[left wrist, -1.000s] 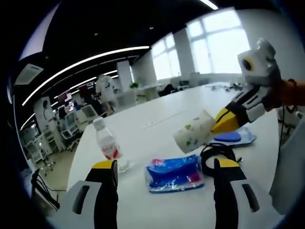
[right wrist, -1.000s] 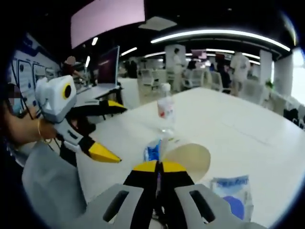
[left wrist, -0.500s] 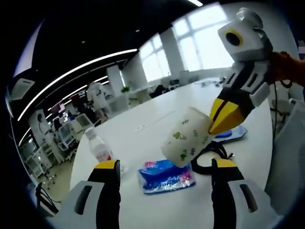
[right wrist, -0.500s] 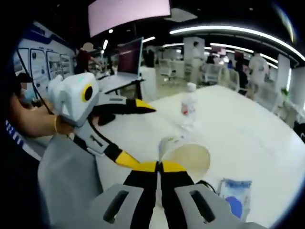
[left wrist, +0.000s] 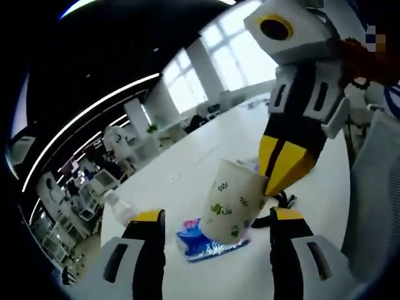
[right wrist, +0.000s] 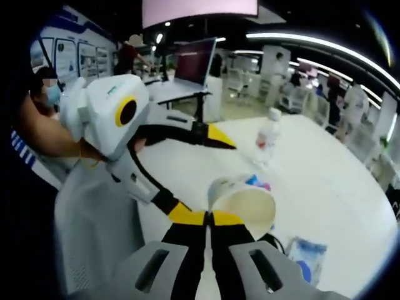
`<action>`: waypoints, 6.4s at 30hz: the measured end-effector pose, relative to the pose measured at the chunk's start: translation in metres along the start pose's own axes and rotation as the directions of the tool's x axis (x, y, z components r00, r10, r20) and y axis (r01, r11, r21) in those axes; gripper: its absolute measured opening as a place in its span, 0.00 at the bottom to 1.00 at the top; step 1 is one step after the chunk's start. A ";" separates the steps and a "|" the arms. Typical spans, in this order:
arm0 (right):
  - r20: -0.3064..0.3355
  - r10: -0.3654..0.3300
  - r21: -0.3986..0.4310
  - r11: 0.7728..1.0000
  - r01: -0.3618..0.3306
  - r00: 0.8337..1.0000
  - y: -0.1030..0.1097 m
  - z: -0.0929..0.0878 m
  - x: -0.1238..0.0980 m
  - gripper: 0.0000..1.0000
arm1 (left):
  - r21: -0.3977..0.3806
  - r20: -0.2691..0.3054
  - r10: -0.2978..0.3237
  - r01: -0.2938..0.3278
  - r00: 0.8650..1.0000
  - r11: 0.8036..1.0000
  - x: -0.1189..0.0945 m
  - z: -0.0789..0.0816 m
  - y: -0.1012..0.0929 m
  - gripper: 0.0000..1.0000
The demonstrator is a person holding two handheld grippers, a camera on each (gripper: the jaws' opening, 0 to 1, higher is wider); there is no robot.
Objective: Arrange the tabletop items into an orderly group along one side of the table until the central work area is clear of visible clutter.
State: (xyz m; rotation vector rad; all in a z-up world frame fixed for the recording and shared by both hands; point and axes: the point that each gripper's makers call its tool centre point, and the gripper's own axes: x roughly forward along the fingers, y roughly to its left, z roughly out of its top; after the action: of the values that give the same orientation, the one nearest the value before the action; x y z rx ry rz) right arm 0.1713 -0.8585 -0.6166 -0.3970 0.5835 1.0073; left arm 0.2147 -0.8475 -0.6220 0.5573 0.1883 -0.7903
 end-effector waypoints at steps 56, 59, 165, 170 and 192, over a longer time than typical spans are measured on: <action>-0.139 0.104 -0.183 0.975 -0.129 0.985 0.024 -0.015 0.001 0.02 | 0.126 -0.085 -0.076 0.087 0.993 0.988 0.006 -0.014 -0.037 0.37; -0.102 0.097 -0.144 0.983 -0.111 0.990 0.020 -0.010 0.001 0.03 | 0.038 -0.062 -0.076 0.078 0.995 0.996 0.006 -0.013 -0.034 0.36; 0.027 -0.296 0.432 0.865 0.256 0.955 -0.088 -0.102 0.005 0.92 | -0.467 -0.035 0.221 -0.211 0.975 0.859 0.171 -0.081 0.132 0.37; 0.030 -0.296 0.457 0.854 0.250 0.955 -0.088 -0.104 0.004 0.92 | -0.441 -0.048 0.222 -0.220 0.974 0.870 0.179 -0.086 0.131 0.36; 0.024 -0.298 0.513 0.823 0.244 0.954 -0.089 -0.110 -0.001 0.89 | -0.502 -0.098 0.217 -0.237 0.971 0.832 0.188 -0.115 0.131 0.37</action>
State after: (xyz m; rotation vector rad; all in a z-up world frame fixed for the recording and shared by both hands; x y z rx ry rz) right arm 0.2189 -0.9644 -0.6978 0.0444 0.6519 0.5616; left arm 0.4451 -0.8277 -0.7338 0.0820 0.3481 -0.4659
